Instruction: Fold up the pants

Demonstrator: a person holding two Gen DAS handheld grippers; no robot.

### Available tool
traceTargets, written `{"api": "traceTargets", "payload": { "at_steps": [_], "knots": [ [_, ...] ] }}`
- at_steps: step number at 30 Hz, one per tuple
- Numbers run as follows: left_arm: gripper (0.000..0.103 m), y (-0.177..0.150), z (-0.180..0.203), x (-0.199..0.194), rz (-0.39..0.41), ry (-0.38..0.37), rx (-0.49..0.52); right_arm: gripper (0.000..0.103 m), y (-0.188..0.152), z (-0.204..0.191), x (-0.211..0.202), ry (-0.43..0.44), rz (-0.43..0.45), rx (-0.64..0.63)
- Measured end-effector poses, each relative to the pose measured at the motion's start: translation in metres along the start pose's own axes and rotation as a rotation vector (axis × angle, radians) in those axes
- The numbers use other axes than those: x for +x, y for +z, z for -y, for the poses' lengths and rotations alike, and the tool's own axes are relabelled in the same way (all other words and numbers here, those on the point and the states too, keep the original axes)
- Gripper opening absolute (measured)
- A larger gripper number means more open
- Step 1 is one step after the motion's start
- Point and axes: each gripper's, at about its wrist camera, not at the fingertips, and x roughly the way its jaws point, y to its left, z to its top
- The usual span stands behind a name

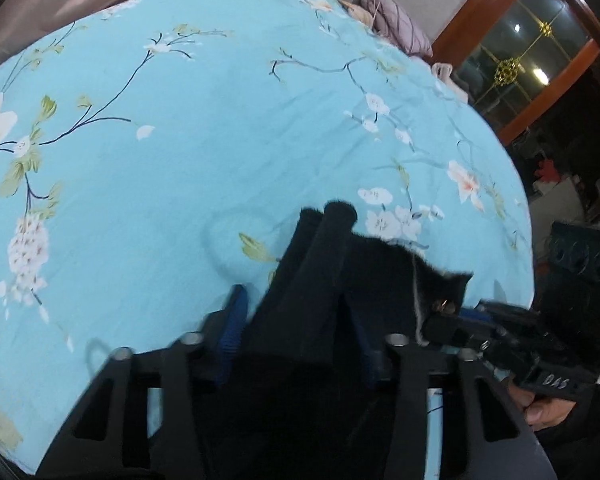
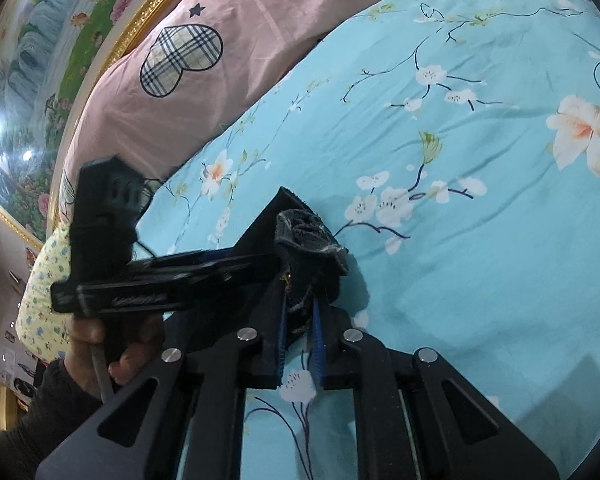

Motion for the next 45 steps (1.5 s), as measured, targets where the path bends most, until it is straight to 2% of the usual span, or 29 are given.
{"api": "traceTargets", "payload": {
  "at_steps": [1, 2, 5, 10, 15, 19, 25, 32, 45],
  "knots": [
    [0.018, 0.001, -0.002, -0.001, 0.001, -0.035, -0.012, 0.012, -0.001, 0.002, 0.001, 0.001, -0.004, 0.005],
    [0.015, 0.001, -0.003, -0.003, 0.007, -0.052, -0.019, 0.012, -0.001, 0.003, 0.002, 0.004, -0.007, 0.008],
    [0.01, -0.002, 0.004, -0.01, 0.04, -0.03, 0.023, 0.012, -0.001, 0.0, -0.001, 0.028, 0.003, 0.0],
    [0.01, -0.009, 0.015, -0.038, 0.122, -0.034, 0.031, 0.012, 0.002, -0.018, -0.013, 0.1, 0.026, -0.056],
    [0.009, -0.02, 0.022, -0.079, 0.204, -0.04, 0.035, 0.012, 0.006, -0.043, -0.032, 0.21, 0.043, -0.112],
    [0.009, -0.041, 0.021, -0.115, 0.267, -0.034, 0.023, 0.012, 0.005, -0.065, -0.042, 0.299, 0.042, -0.15],
    [0.009, -0.081, 0.008, -0.157, 0.346, -0.025, -0.02, 0.012, -0.008, -0.106, -0.034, 0.395, -0.007, -0.229],
    [0.009, -0.132, -0.028, -0.18, 0.401, -0.022, -0.116, 0.012, -0.031, -0.15, -0.003, 0.448, -0.109, -0.311],
    [0.009, -0.209, -0.087, -0.173, 0.42, -0.021, -0.3, 0.012, -0.077, -0.172, 0.062, 0.441, -0.289, -0.354]
  ]
}}
